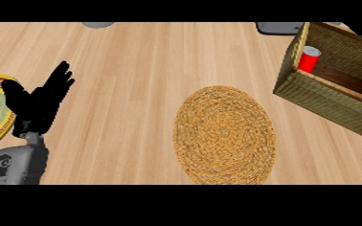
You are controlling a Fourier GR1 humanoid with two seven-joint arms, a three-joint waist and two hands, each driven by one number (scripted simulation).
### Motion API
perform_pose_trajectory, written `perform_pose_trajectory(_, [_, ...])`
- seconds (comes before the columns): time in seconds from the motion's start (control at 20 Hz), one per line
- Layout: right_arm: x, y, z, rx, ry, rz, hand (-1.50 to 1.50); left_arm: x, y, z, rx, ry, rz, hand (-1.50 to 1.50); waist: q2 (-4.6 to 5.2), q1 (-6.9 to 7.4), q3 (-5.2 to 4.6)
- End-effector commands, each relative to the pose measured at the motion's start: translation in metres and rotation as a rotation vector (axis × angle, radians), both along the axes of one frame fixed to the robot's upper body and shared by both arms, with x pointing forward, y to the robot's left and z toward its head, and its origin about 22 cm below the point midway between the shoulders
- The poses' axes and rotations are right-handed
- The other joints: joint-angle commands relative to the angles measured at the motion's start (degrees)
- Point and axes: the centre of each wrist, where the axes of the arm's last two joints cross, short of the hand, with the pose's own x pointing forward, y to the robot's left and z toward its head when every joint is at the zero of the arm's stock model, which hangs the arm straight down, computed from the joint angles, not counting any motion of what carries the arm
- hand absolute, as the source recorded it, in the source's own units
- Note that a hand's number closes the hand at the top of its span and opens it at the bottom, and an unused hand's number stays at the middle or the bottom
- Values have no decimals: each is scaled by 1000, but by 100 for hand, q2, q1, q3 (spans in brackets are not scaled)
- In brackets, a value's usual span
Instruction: Pick the can from the placemat and place it in the basket
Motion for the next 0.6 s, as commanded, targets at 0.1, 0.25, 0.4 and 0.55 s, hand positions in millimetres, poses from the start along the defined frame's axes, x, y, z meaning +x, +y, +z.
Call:
perform_pose_trajectory(0.1, [0,-13,-9,45,-109,30,-150,-3,-9,-6,-11,7,-14,0,-6,-5,-2])
perform_pose_trajectory(0.25, [-14,-18,21,172,-213,-62,-150,-14,-3,-2,2,6,4,0,-32,1,-2])
perform_pose_trajectory(0.4, [-34,-42,11,247,-315,-121,-150,-3,-9,-7,-4,7,12,0,-25,-88,0])
perform_pose_trajectory(0.55, [-61,-85,29,340,-393,-153,-150,0,0,-7,15,9,18,0,-25,-156,3])
